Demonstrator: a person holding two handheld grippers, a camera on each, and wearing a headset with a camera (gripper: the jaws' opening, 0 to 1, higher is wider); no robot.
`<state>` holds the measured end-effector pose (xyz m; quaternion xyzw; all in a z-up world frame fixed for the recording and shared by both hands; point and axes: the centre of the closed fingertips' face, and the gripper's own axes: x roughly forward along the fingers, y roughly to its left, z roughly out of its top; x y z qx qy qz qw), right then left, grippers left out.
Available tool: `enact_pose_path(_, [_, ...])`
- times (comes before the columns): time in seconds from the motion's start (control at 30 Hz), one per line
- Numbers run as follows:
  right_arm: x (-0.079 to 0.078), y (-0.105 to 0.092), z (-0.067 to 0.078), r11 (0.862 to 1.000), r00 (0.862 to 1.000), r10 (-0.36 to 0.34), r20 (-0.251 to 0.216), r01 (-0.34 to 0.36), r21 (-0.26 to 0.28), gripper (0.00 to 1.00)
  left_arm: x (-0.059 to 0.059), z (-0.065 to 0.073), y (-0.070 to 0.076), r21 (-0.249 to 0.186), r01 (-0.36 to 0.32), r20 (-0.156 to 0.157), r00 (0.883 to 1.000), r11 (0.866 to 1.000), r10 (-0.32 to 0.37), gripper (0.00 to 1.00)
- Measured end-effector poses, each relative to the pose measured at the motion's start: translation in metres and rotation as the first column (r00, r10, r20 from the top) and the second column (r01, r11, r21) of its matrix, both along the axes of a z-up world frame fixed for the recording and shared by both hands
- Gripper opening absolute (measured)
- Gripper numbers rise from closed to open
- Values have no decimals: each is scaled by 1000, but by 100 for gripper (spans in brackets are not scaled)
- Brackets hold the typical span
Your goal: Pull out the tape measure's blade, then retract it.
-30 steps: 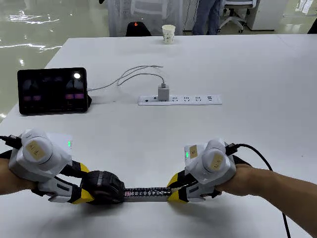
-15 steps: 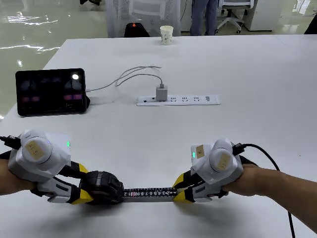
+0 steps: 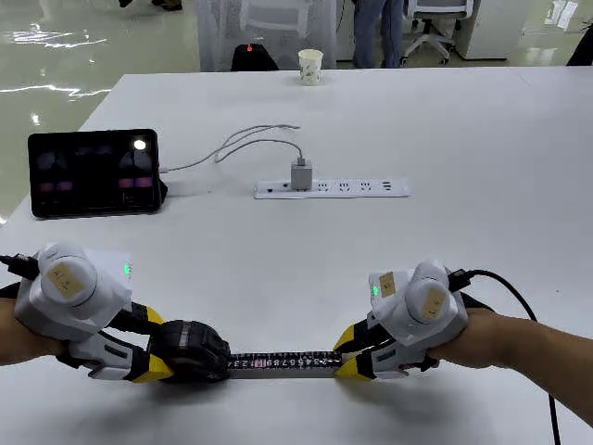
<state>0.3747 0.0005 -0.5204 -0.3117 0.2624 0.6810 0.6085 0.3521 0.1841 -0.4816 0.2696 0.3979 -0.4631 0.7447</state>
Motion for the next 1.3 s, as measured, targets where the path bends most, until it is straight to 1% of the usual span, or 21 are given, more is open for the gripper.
enact_pose_path(0.67, [2,-26,1,1000,1000,-19,-6,19,-15,9,0,0,0,-1,-5,-7,1000,1000,5,25])
enact_pose_path(1.3, [7,-57,0,998,999,-33,-1,33,-48,9,0,-1,0,-6,-13,-10,1000,1000,13,25])
